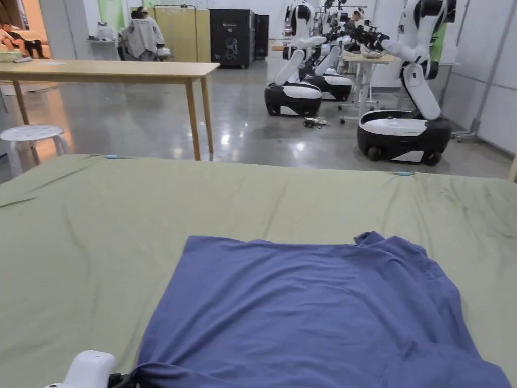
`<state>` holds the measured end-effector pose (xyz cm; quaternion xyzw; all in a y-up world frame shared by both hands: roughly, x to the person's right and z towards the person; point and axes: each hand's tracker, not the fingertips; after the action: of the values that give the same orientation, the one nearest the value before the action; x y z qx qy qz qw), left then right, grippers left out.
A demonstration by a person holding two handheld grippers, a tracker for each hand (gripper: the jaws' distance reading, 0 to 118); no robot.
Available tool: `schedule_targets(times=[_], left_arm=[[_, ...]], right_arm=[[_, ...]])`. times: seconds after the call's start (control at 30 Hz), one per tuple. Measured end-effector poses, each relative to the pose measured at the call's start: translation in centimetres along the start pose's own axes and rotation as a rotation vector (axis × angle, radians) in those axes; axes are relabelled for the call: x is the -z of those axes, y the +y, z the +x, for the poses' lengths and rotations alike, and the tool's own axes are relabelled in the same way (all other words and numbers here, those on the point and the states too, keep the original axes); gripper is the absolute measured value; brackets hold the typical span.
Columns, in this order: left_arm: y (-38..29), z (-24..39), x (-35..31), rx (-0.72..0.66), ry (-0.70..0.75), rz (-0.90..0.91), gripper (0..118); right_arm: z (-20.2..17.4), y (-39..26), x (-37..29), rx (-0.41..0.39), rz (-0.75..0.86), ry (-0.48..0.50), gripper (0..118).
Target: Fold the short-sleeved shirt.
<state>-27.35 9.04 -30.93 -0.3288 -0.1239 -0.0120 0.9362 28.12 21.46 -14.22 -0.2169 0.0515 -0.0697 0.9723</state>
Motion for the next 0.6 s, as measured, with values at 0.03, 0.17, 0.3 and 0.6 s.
schedule_targets(times=[0.03, 0.17, 0.3, 0.6], left_arm=[[0.0, 0.0, -0.1, -0.003, -0.004, 0.005, 5], [0.2, 0.1, -0.3, 0.0, -0.009, 0.012, 5], [0.1, 0.5, -0.7, -0.003, -0.011, 0.024, 5], [0.2, 1.9, -1.8, -0.007, -0.012, 0.02, 5]], right_arm=[[0.2, 0.4, 0.4, -0.016, -0.004, -0.004, 0], [2.6, 1.7, 3.9, -0.078, -0.129, -0.046, 51], [4.3, -0.1, 8.8, -0.183, -0.164, -0.093, 116], [7.8, -4.2, 15.2, -0.124, -0.479, -0.143, 101]])
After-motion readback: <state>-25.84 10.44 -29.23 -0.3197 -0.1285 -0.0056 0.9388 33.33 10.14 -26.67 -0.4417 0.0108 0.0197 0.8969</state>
